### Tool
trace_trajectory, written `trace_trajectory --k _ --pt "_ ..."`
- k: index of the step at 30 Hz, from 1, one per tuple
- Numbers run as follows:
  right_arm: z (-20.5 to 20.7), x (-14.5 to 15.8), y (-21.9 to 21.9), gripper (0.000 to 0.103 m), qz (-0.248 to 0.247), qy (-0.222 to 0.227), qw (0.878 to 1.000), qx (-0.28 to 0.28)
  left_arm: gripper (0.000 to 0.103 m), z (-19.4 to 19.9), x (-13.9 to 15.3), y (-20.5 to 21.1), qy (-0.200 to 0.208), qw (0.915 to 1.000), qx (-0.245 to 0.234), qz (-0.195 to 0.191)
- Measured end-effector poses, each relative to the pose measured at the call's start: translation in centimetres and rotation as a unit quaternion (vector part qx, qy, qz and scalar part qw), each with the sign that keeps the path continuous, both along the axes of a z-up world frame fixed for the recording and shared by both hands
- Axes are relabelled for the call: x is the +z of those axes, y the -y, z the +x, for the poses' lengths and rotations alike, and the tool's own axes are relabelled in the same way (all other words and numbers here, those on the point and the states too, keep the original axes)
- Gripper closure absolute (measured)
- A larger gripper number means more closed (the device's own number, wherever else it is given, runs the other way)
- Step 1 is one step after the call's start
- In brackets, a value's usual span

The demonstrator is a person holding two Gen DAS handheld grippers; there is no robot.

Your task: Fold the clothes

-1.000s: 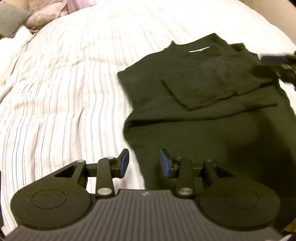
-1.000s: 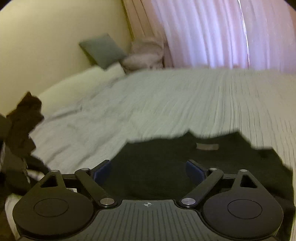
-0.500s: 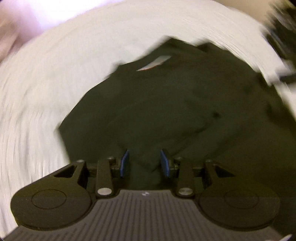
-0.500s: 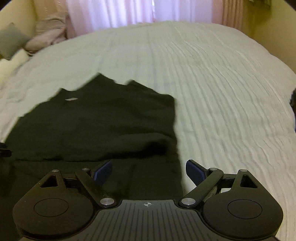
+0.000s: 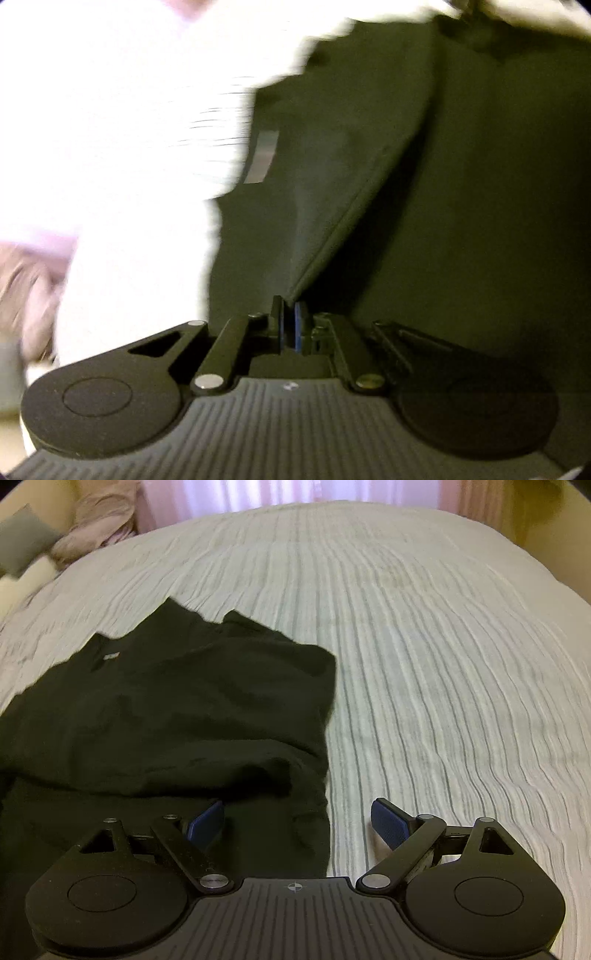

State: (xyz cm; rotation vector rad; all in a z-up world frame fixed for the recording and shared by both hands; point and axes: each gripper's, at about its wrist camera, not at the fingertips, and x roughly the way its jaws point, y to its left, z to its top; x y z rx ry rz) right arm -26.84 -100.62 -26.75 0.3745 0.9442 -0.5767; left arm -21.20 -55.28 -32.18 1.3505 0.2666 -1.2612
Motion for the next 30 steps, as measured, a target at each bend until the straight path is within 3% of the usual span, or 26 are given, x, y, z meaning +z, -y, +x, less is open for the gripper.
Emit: trace_trajectory --k 2,5,8,13,17,25,26,28,30 --pt "0.2 -0.7 0.3 0.013 -0.009 -0.007 1.0 0.014 0.099 1.1 0.4 -1.0 -0.008 0.9997 0.021 0.007" --pt "-0.1 -1.8 1.4 0.013 -0.015 -0.021 1.0 0.008 0.099 1.5 -1.5 -1.8 -0.007 0.9988 0.01 0.047" --pt "-1.6 -1.3 2.0 0.013 -0.047 -0.024 0.998 -0.033 0.099 0.8 -3.2 -1.8 -0.01 0.997 -0.01 0.077" --pt "-2.8 -1.1 1.4 0.013 -0.018 -0.045 0.997 -0.054 0.099 -0.2 -4.4 -2.7 -0.01 0.9941 -0.022 0.106" --pt "-2.1 1.1 0.8 0.013 0.0 -0.004 0.999 -0.046 0.095 0.2 -3.4 -3.5 -0.016 0.9942 -0.011 0.106" --pt "-0.6 5.7 -0.5 0.014 0.036 0.079 0.996 -0.031 0.091 1.9 -1.2 -5.3 -0.085 0.9886 0.093 0.083" --pt "0.5 5.6 -0.2 0.015 0.041 0.084 0.995 -0.022 0.091 1.8 -1.0 -5.6 -0.09 0.9874 0.103 0.079" --pt "3.5 4.8 0.7 0.041 0.051 0.088 0.995 0.005 0.091 1.7 -0.9 -6.1 -0.101 0.9852 0.116 0.074" --pt "6.3 3.0 1.7 0.042 0.062 0.076 0.995 0.028 0.09 1.6 -0.8 -6.8 -0.11 0.9832 0.128 0.071"
